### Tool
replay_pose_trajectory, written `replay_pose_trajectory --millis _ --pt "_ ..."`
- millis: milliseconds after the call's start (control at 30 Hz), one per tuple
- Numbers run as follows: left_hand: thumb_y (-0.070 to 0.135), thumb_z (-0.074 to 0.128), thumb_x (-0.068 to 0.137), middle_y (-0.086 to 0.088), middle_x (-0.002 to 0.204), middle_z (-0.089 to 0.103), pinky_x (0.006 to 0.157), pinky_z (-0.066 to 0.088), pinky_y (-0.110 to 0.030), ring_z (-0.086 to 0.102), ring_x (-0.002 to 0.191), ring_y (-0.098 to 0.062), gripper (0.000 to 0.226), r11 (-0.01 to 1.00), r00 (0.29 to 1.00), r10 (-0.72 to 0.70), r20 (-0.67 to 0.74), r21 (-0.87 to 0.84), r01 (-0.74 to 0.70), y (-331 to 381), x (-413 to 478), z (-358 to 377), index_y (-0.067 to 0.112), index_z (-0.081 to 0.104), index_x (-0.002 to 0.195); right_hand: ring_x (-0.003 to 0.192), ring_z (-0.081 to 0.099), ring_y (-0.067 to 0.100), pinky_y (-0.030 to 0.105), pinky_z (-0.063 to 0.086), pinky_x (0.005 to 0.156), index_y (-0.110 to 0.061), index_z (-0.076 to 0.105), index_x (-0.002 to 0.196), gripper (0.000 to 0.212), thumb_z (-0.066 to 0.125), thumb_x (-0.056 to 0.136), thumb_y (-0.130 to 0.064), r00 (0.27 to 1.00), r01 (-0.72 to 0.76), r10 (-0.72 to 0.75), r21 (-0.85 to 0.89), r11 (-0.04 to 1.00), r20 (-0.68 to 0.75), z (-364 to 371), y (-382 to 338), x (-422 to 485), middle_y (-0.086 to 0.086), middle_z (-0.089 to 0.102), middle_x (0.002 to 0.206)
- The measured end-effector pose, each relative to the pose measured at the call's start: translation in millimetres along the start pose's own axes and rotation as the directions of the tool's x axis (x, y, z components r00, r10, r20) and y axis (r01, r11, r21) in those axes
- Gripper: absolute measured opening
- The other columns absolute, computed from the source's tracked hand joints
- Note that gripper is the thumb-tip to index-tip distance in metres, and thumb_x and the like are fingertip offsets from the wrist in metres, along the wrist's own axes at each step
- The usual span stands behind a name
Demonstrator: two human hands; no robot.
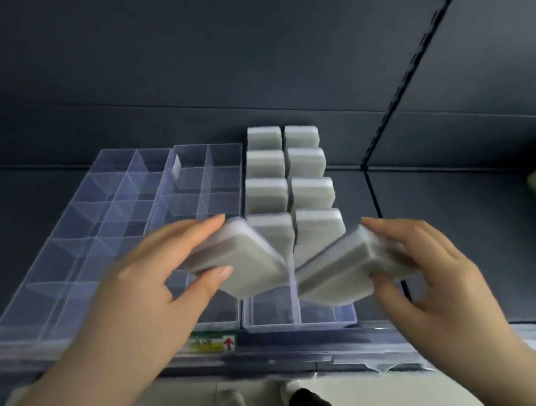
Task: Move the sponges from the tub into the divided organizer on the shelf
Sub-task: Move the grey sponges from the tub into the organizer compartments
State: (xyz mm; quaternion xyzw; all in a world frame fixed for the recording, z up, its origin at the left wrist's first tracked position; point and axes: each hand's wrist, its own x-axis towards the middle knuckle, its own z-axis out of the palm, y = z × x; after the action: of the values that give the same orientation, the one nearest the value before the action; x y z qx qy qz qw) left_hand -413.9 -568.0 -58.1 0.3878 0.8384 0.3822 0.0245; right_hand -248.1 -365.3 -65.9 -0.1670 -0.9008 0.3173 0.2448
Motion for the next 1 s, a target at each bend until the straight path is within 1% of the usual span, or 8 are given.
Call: replay_pose_trajectory --millis 200,500,567,633,700,767,900,1000 --pt "0.042 0.058 0.072 0.034 0.114 0.047 0.082 0.023 0.009 0.041 0.101 0.025 0.05 0.994 0.993 0.108 0.05 -0.036 -0.106 -13 -3 -6 0.039 0.052 0.122 0.1 0.047 -0.01 0.001 0.032 0.084 -0.02 0.058 0.118 0.05 0.064 0.073 0.003 0.993 -0.083 0.069 -0.151 0.985 -0.093 20 -13 -17 -0.022 0.049 0.112" --pt "0.023 0.069 0.075 0.036 0.109 0.042 0.085 0.022 0.007 0.032 0.1 0.032 0.052 0.976 0.973 0.219 0.072 -0.025 -0.218 -14 -2 -11 0.029 0.053 0.125 0.097 0.052 0.011 0.009 0.037 0.083 -0.015 0.058 0.12 0.054 0.063 0.071 0.008 0.994 -0.082 0.059 -0.265 0.961 -0.091 38 -17 -18 -0.008 0.051 0.112" --pt "0.021 0.071 0.075 0.031 0.108 0.046 0.073 0.04 -0.003 0.038 0.092 0.03 0.054 0.971 0.968 0.24 0.077 -0.02 -0.239 -13 -2 -9 0.03 0.053 0.124 0.101 0.053 0.015 0.013 0.037 0.087 -0.015 0.058 0.121 0.054 0.063 0.072 0.007 0.996 -0.081 0.068 -0.28 0.957 -0.054 42 -17 -17 -0.006 0.053 0.112" --pt "0.019 0.073 0.073 0.021 0.107 0.052 0.06 0.038 -0.006 0.044 0.08 0.024 0.053 0.964 0.961 0.265 0.081 0.009 -0.267 -12 -1 -6 0.024 0.057 0.123 0.1 0.054 0.017 0.014 0.038 0.087 -0.016 0.058 0.121 0.053 0.063 0.073 0.005 0.997 -0.078 0.076 -0.29 0.954 -0.018 44 -15 -17 -0.005 0.054 0.113" --pt "0.017 0.073 0.074 0.015 0.11 0.054 0.074 0.04 -0.004 0.045 0.082 0.011 0.052 0.966 0.962 0.258 0.093 -0.002 -0.259 -12 1 -1 0.023 0.058 0.123 0.101 0.054 0.015 0.014 0.038 0.087 -0.018 0.057 0.123 0.052 0.063 0.075 0.002 0.995 -0.094 0.098 -0.288 0.953 0.002 44 -13 -17 -0.009 0.052 0.113" --pt "0.017 0.073 0.075 0.013 0.111 0.055 0.088 0.025 0.004 0.044 0.086 0.011 0.05 0.967 0.961 0.254 0.108 -0.02 -0.253 -11 3 3 0.022 0.059 0.123 0.102 0.053 0.011 0.016 0.037 0.087 -0.021 0.056 0.124 0.052 0.062 0.077 0.0 0.993 -0.107 0.114 -0.28 0.954 0.011 44 -10 -16 -0.015 0.049 0.113" --pt "0.018 0.072 0.075 0.015 0.11 0.053 0.084 0.034 -0.002 0.042 0.093 0.009 0.046 0.963 0.956 0.268 0.123 0.01 -0.271 -5 6 7 0.018 0.061 0.12 0.108 0.051 0.008 0.016 0.038 0.09 -0.026 0.054 0.125 0.052 0.06 0.079 -0.003 0.983 -0.122 0.152 -0.265 0.957 0.098 47 -4 -13 -0.018 0.05 0.116" --pt "0.024 0.066 0.077 0.014 0.11 0.053 0.092 0.024 -0.004 0.044 0.1 0.001 0.044 0.961 0.956 0.272 0.113 0.015 -0.276 -2 8 9 0.017 0.062 0.119 0.112 0.05 0.01 0.019 0.04 0.093 -0.027 0.053 0.126 0.051 0.057 0.081 -0.002 0.976 -0.127 0.166 -0.248 0.961 0.143 51 1 -11 -0.015 0.052 0.122"
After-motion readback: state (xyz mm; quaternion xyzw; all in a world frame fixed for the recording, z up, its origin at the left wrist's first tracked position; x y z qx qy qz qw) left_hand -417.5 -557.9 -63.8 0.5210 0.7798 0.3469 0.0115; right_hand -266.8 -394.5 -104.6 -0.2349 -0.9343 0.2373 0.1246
